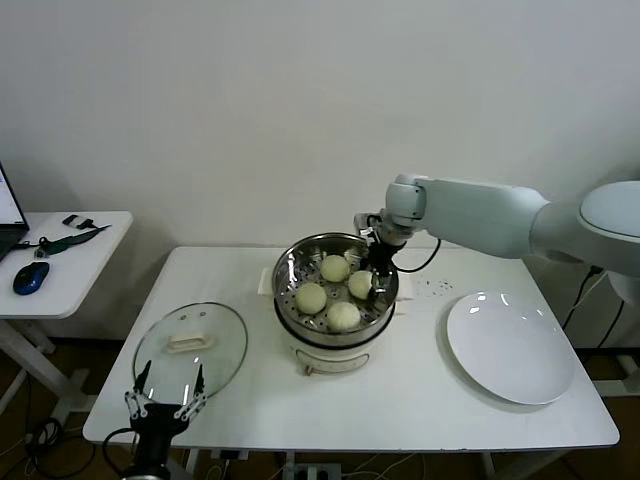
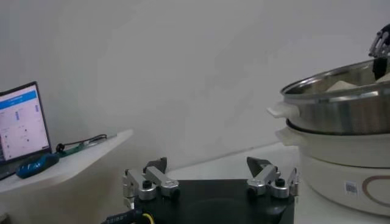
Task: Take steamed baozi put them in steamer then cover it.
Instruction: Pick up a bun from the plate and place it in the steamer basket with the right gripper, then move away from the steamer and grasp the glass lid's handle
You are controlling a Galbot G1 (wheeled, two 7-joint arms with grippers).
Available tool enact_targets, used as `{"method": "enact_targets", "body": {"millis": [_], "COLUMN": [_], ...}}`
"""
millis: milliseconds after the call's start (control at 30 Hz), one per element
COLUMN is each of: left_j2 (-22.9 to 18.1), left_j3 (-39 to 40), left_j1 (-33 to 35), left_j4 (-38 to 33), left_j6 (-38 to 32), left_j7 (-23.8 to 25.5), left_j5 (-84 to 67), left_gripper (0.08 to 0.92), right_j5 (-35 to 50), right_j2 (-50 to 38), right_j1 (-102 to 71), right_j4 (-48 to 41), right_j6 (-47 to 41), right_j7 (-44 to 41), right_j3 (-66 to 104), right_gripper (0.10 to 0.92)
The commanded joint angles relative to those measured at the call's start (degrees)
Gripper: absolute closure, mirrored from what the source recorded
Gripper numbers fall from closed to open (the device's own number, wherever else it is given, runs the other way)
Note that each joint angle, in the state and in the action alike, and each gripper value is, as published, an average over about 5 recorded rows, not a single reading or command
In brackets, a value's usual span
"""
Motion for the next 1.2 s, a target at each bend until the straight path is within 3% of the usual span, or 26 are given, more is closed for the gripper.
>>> {"method": "enact_targets", "body": {"millis": [33,400,600,733,967,1200], "left_j2": [-0.1,-0.5,-0.5,-0.4,-0.8,-0.8], "left_j3": [0.0,0.4,-0.2,-0.6,-0.7,-1.3], "left_j1": [-0.2,-0.5,-0.3,-0.3,-1.3,-3.7], "left_j4": [-0.3,-1.2,-1.1,-0.8,-0.9,-0.9], "left_j6": [0.3,0.7,0.4,0.2,0.7,1.9], "left_j7": [0.0,0.0,-0.1,-0.2,-0.2,-0.3], "left_j5": [0.1,0.9,1.2,1.6,2.8,5.7], "left_gripper": [0.177,0.177,0.177,0.177,0.177,0.177], "right_j5": [-0.5,0.6,5.2,6.2,3.0,-1.6], "right_j2": [-0.8,-10.3,-19.2,-27.5,-38.8,-40.4], "right_j1": [0.2,6.1,3.3,-2.7,-25.5,-59.1], "right_j4": [1.0,5.2,10.0,15.4,21.9,25.5], "right_j6": [-0.2,2.1,15.1,19.2,23.6,25.2], "right_j7": [-0.2,-0.4,18.0,27.4,36.8,42.3], "right_j3": [0.9,7.0,11.9,18.9,43.4,77.6], "right_gripper": [0.208,0.202,0.203,0.203,0.203,0.203]}}
